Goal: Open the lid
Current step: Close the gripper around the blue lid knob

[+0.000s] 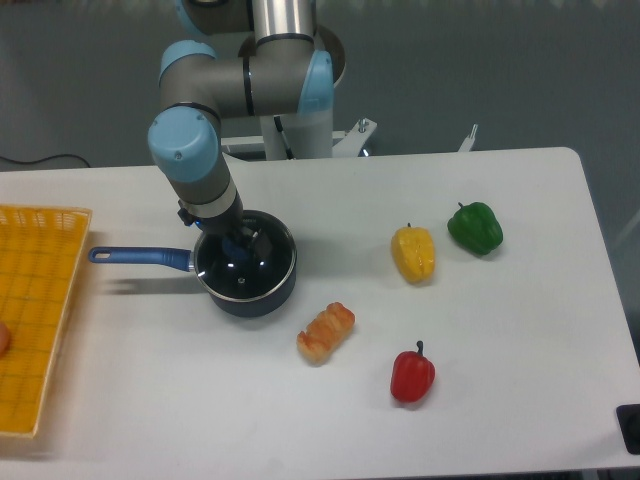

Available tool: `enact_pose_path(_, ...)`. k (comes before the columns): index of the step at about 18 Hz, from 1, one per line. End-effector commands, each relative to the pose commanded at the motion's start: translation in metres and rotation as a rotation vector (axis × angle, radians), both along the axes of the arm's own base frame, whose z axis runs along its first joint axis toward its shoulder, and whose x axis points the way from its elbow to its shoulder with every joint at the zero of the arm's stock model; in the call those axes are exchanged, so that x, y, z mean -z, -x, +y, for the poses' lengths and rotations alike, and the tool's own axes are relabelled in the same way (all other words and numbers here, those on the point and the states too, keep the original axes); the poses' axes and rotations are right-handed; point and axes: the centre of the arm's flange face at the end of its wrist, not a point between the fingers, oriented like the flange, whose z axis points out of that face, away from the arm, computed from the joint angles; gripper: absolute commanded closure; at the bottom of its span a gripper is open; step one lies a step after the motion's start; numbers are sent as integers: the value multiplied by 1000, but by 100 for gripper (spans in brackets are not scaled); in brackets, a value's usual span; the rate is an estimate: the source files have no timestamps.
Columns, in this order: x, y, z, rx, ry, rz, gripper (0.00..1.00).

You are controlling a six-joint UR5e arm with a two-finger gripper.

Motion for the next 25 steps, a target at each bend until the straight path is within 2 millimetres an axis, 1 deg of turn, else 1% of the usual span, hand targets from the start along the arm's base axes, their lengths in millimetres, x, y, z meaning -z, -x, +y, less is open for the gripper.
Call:
enact_pose_path(9, -1, 4, -2, 2, 4, 2, 7)
enact_pose_path(12, 0, 7, -3, 3, 5, 1, 8)
enact_pose_path(13, -2, 8, -3, 3, 3, 3, 17)
enact_pose_path(15, -2, 8, -2, 3, 2, 5, 23)
enact_pose_path(17, -4, 9, -2, 2, 1, 5, 24)
enact_pose_path(18, -4, 9, -2, 2, 1, 6, 29)
enact_pose_path(19, -4, 9, -2, 3, 0, 6, 30)
enact_pose_path(20, -3, 9, -2, 0, 2, 5, 37)
enact_pose_path(22, -3, 9, -2, 0, 4, 4, 37)
enact_pose_path(23, -3, 9, -2, 2, 4, 4, 42)
enact_pose_path(25, -3, 9, -2, 0, 4, 4, 43)
